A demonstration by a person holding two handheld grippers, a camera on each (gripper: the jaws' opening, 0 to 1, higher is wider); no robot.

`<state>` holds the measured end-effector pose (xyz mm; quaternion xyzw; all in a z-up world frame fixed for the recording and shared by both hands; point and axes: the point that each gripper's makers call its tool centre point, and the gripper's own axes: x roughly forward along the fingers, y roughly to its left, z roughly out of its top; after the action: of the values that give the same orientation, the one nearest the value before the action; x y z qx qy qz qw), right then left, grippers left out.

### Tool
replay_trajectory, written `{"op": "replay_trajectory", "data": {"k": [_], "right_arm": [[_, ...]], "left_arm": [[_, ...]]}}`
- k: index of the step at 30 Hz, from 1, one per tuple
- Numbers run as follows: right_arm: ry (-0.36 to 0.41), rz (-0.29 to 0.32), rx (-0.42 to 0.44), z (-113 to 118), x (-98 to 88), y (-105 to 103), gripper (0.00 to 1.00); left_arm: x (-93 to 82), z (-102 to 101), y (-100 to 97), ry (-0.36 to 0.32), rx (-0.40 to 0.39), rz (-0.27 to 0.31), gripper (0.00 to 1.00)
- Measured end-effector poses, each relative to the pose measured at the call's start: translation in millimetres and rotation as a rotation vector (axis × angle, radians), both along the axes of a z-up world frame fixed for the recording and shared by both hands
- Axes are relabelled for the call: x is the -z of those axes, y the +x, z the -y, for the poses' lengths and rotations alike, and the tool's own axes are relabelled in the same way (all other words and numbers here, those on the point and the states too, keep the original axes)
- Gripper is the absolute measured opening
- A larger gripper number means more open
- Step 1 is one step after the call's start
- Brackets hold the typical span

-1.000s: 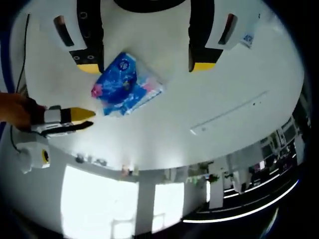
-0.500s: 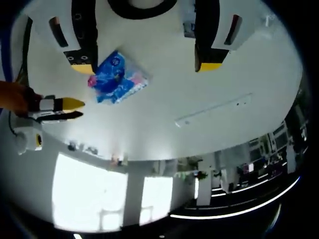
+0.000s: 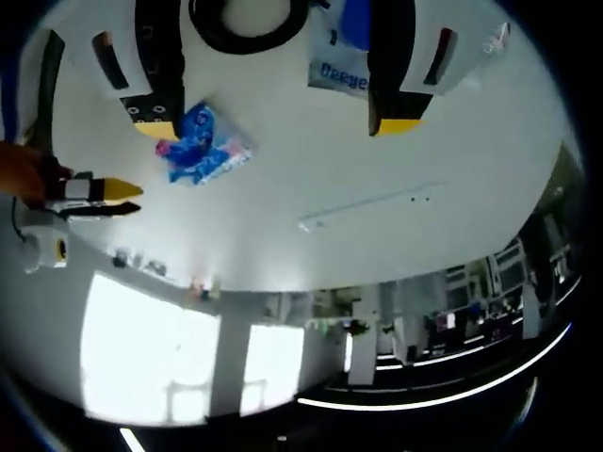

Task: Arrange the tabletop items into an orderly group along one side of the table until the central work area is clear of visible clutter.

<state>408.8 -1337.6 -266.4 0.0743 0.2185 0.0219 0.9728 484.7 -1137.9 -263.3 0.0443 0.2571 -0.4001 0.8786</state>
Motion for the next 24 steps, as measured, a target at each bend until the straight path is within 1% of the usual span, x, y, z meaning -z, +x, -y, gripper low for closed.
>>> {"op": "replay_trajectory", "data": {"k": [8, 11, 18, 24], "right_arm": [[-0.004, 0.019, -0.035, -19.6, -14.0, -0.5, 0.46], [-0.001, 0.029, -0.051, -27.7, -19.3, -0.4, 0.47], [-0.003, 0.043, -0.082, -39.0, -30.0, 0.0, 0.5], [-0.007, 0.053, -0.117, -49.8, -38.2, 0.5, 0.54]], "left_arm": [[-9.1, -31.5, -4.7, -0.006, -0.055, 0.005, 0.76], [-12.6, -40.3, -7.1, -0.008, -0.07, 0.009, 0.76], [-20.0, -60.3, -13.8, -0.011, -0.102, 0.013, 0.76], [-26.6, -78.7, -20.2, -0.01, -0.127, 0.021, 0.77]]}}
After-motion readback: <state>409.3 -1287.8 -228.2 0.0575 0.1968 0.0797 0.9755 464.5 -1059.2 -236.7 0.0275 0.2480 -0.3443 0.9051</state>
